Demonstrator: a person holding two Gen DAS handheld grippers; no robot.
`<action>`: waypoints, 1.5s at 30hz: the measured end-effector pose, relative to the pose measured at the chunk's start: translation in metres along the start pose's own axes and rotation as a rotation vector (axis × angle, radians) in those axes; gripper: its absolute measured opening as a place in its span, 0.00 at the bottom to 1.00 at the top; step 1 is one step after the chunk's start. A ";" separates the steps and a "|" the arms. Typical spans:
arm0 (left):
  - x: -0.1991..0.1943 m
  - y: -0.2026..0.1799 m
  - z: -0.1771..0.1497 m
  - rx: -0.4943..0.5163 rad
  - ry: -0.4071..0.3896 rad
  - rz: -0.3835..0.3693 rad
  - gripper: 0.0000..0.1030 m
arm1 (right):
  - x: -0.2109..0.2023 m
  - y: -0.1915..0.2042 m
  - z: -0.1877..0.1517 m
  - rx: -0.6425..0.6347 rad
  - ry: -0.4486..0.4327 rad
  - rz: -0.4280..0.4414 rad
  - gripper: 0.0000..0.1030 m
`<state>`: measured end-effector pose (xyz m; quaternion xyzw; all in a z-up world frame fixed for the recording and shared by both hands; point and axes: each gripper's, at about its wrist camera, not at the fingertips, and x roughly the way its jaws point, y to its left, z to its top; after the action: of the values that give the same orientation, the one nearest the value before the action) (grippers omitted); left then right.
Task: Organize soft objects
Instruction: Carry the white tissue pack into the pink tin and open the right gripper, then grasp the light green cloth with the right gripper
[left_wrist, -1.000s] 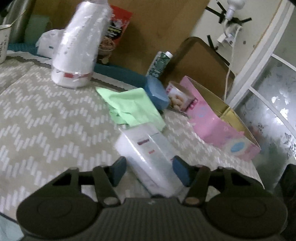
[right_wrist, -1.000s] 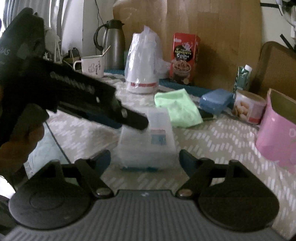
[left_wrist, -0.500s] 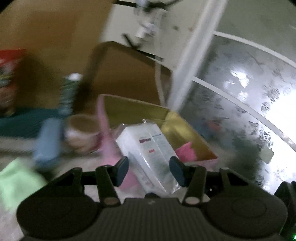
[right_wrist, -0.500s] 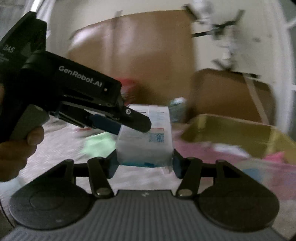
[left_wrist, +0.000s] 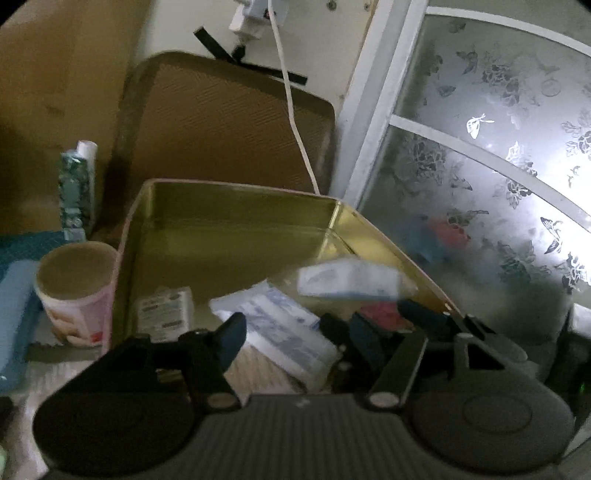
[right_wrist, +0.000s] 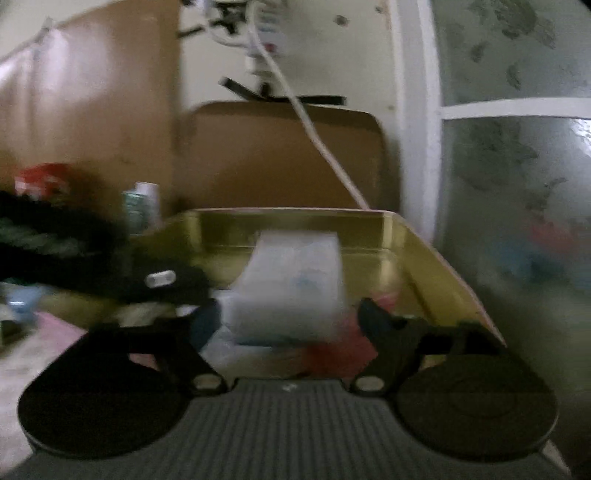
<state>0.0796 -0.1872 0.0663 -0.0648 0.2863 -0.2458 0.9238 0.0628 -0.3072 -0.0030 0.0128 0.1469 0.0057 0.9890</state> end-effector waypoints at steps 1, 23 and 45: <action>-0.005 0.001 -0.002 0.011 -0.011 0.015 0.65 | 0.001 -0.003 0.000 0.017 0.002 0.013 0.86; -0.192 0.181 -0.121 -0.317 -0.146 0.350 0.62 | -0.088 0.114 -0.020 0.007 -0.155 0.422 0.64; -0.223 0.234 -0.141 -0.566 -0.262 0.195 0.61 | -0.081 0.269 -0.050 -0.348 0.254 0.852 0.06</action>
<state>-0.0613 0.1286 -0.0007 -0.3224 0.2268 -0.0562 0.9173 -0.0316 -0.0384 -0.0197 -0.0946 0.2452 0.4367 0.8604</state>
